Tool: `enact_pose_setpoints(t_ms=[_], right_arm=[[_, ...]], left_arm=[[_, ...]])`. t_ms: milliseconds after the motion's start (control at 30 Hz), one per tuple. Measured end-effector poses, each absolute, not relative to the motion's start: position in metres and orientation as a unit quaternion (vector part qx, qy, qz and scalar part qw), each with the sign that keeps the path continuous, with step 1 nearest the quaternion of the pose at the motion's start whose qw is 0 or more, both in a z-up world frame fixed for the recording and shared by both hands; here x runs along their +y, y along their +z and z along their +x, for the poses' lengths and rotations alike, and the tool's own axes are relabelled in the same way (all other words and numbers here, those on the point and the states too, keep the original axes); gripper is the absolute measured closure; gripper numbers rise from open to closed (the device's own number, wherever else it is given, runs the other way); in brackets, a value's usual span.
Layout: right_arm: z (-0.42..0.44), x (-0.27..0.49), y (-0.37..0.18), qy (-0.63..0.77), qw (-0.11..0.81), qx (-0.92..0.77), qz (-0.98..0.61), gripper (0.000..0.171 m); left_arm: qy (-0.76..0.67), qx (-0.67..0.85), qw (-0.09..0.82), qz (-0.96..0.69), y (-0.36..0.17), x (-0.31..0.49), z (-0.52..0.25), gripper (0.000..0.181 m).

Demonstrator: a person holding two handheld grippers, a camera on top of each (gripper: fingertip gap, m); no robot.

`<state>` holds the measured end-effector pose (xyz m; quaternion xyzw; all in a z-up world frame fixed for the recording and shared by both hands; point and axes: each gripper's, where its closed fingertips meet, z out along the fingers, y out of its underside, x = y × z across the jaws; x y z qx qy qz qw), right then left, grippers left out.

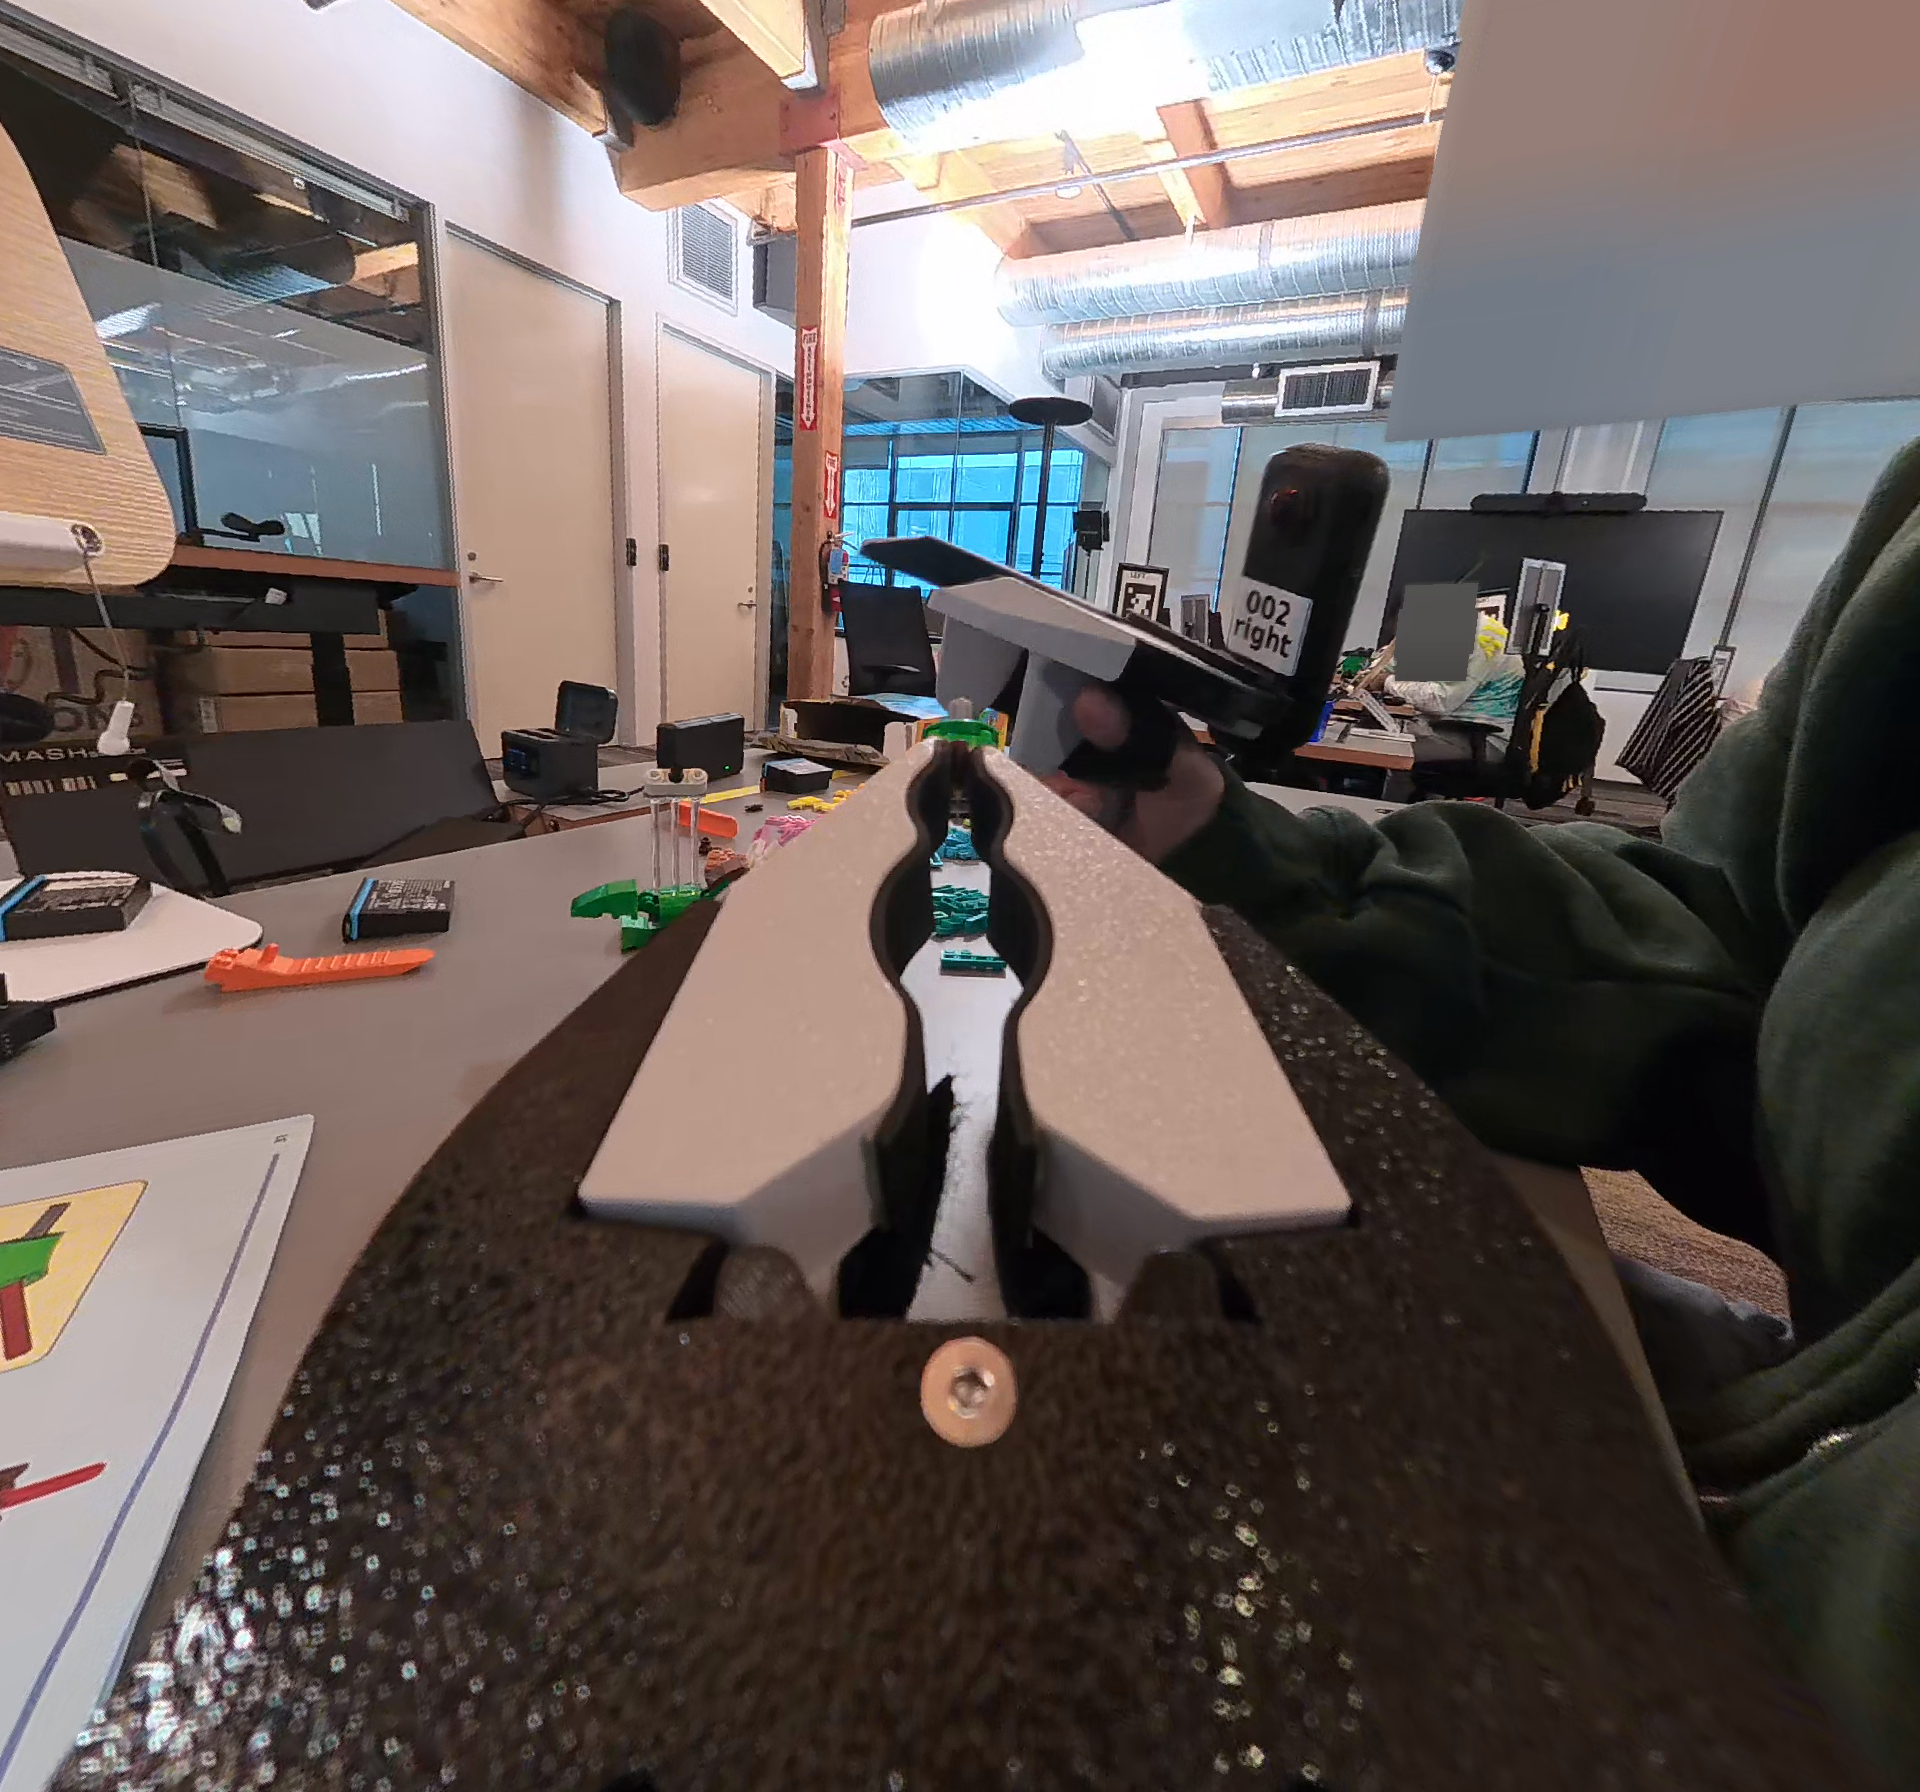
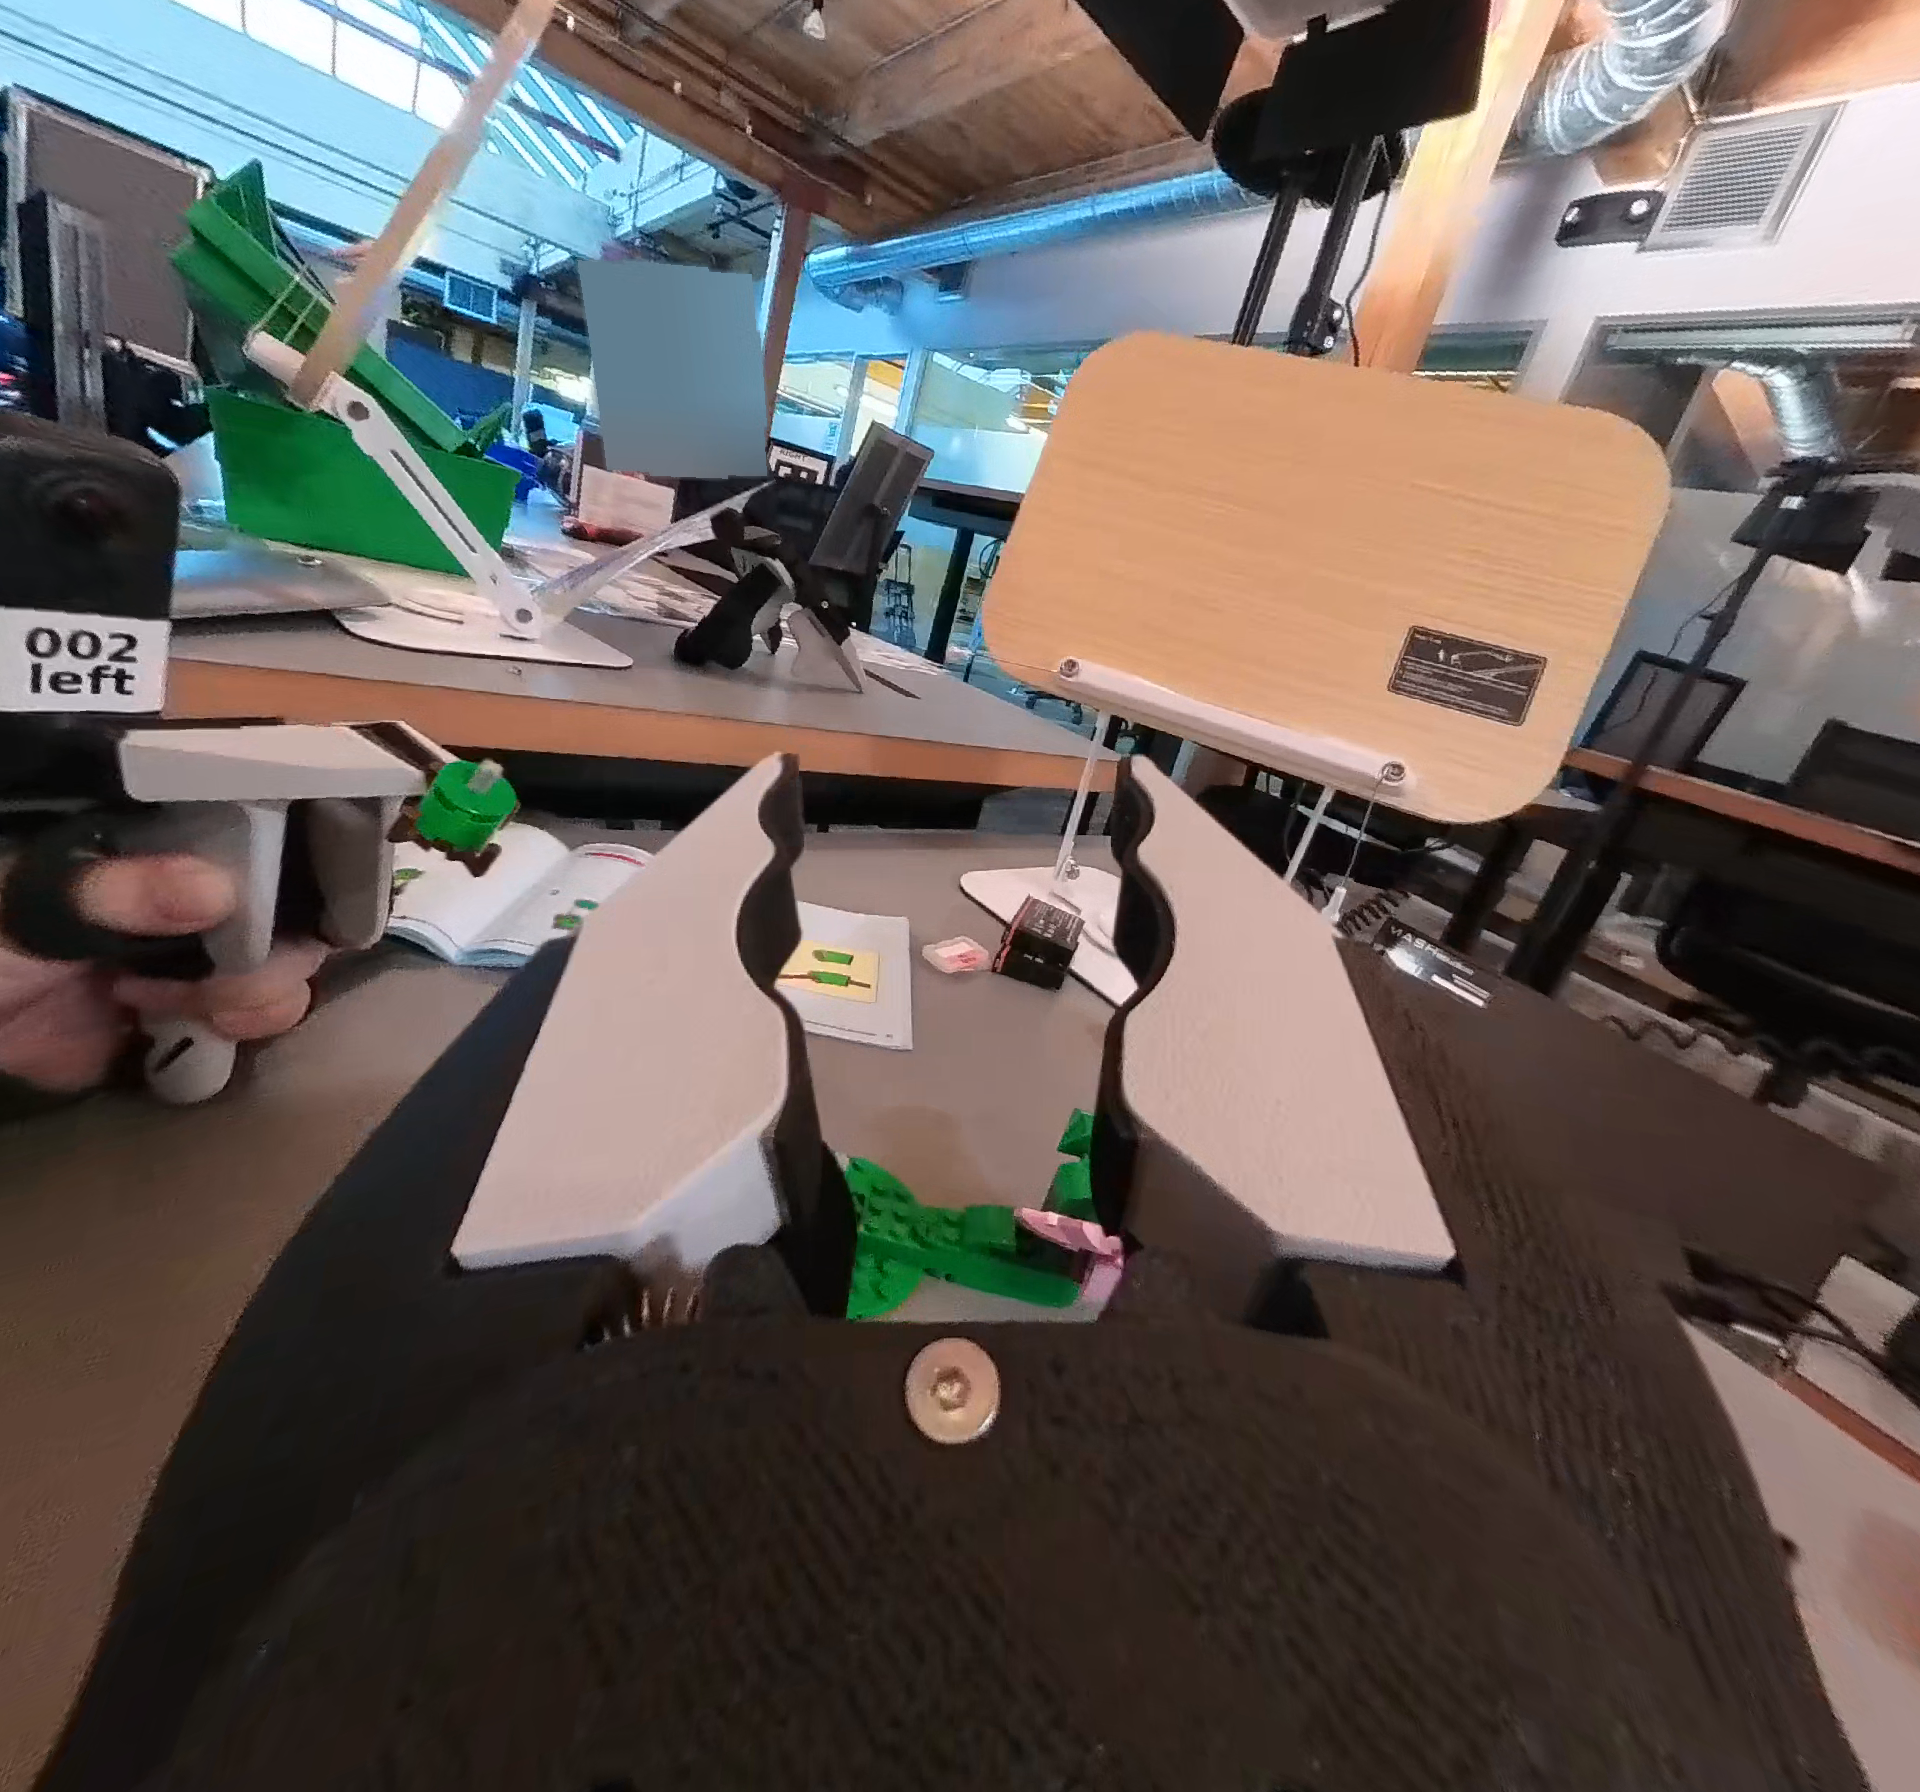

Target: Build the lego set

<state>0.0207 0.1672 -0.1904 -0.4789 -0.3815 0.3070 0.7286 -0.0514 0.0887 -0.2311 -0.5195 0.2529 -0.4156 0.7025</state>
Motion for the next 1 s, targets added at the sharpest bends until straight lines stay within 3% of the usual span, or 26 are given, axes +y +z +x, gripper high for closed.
enact_pose_setpoints(t_ms=[367,600,700,1000], right_arm=[[-0.024,0.107,-0.223,0.352,0.628,-0.559,-0.412,0.122],[-0.044,0.091,-0.242,0.242,0.649,-0.621,-0.368,0.128],[-0.045,0.085,-0.241,0.231,0.659,-0.625,-0.347,0.144],[-0.045,0.083,-0.234,0.176,0.694,-0.623,-0.314,0.138]], left_arm=[[-0.415,0.248,0.706,-0.518,-0.230,0.089,-0.053,0.181],[-0.423,0.247,0.702,-0.517,-0.230,0.089,-0.053,0.181],[-0.433,0.252,0.693,-0.518,-0.231,0.088,-0.050,0.181],[-0.449,0.261,0.679,-0.519,-0.233,0.085,-0.045,0.181]])
